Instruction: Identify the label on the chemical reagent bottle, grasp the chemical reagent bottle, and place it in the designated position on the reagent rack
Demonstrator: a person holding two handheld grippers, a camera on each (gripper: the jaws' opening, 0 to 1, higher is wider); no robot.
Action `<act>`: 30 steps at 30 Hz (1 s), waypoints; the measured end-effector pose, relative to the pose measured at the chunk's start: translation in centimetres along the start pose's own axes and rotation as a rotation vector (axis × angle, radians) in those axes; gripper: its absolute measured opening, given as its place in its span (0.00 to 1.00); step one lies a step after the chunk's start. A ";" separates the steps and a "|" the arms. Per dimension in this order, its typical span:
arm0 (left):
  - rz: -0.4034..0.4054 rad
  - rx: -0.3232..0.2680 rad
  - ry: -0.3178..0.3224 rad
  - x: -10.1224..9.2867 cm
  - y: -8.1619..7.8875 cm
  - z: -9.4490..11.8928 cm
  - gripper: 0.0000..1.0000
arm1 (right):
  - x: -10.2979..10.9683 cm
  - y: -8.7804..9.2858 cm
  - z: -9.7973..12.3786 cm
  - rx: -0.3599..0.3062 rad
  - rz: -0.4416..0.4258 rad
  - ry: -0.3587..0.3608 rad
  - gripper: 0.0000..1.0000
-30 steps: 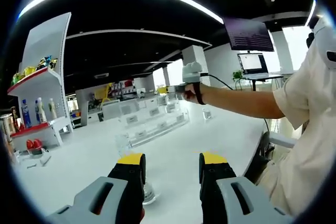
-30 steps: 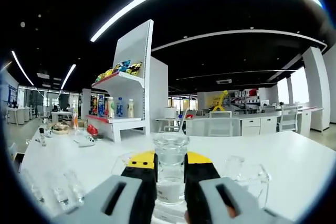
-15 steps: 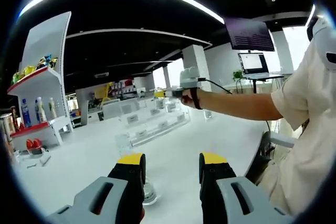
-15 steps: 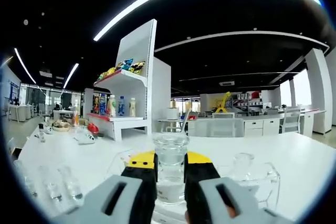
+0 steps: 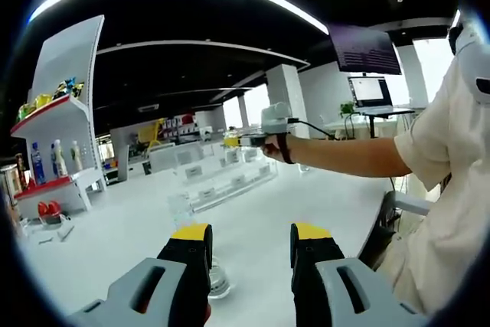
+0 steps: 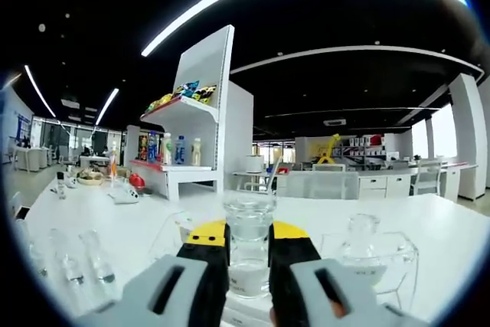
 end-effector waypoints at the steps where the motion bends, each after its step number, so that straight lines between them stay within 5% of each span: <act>1: 0.001 0.000 0.000 0.0 0.0 0.0 0.42 | -0.1 0.1 0.0 0.002 -0.005 0.002 0.18; 30: 0.008 0.009 0.005 -0.1 0.4 -0.4 0.42 | 1.3 3.0 1.9 0.023 0.007 0.007 0.18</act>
Point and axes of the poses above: the point that each gripper's makers call its tool centre point, and the gripper's own axes: z roughly backward along the fingers, x roughly to its left, y roughly out of its underside, the point moved 6 cm from there along z, roughly backward along the fingers, and after that the axes turned 12 degrees about -x, right-handed, at the moved point
